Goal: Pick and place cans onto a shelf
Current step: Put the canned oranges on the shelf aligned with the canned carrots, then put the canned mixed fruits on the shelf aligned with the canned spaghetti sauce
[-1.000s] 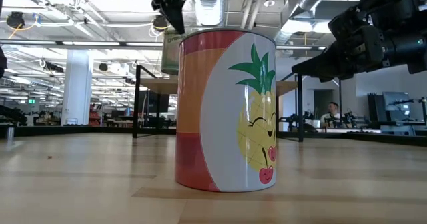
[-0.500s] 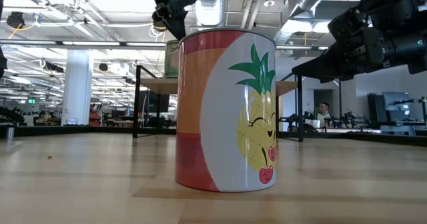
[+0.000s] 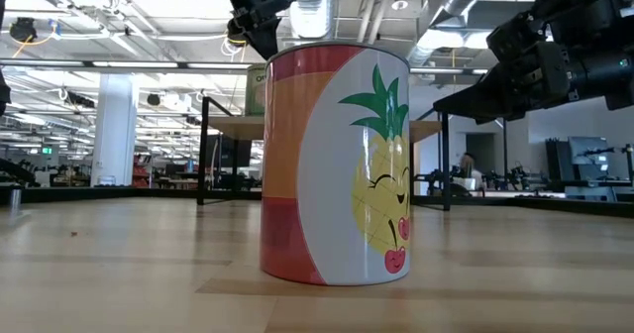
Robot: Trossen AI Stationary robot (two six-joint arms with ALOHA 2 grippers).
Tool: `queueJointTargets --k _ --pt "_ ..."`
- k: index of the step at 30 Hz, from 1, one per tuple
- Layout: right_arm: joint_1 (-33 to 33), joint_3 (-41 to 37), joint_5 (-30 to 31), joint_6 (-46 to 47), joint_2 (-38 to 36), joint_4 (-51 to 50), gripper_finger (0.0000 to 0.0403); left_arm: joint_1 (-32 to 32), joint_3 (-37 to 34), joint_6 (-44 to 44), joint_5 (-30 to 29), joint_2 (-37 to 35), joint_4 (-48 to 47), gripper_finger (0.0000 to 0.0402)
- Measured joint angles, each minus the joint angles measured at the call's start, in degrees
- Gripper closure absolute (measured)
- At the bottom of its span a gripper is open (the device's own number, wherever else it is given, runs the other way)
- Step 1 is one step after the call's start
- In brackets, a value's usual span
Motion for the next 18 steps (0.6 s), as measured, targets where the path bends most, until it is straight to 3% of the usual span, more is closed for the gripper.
queueJointTargets --k 11,18 --pt "0.00 0.00 0.02 0.00 0.00 0.00 0.0387 -1.22 1.73 5.36 1.63 -1.26 1.33 0.0358" --pt "0.00 0.00 0.09 -0.45 0.00 -0.05 0.0386 -11.04 0.06 7.42 7.78 -2.99 0.87 0.0369"
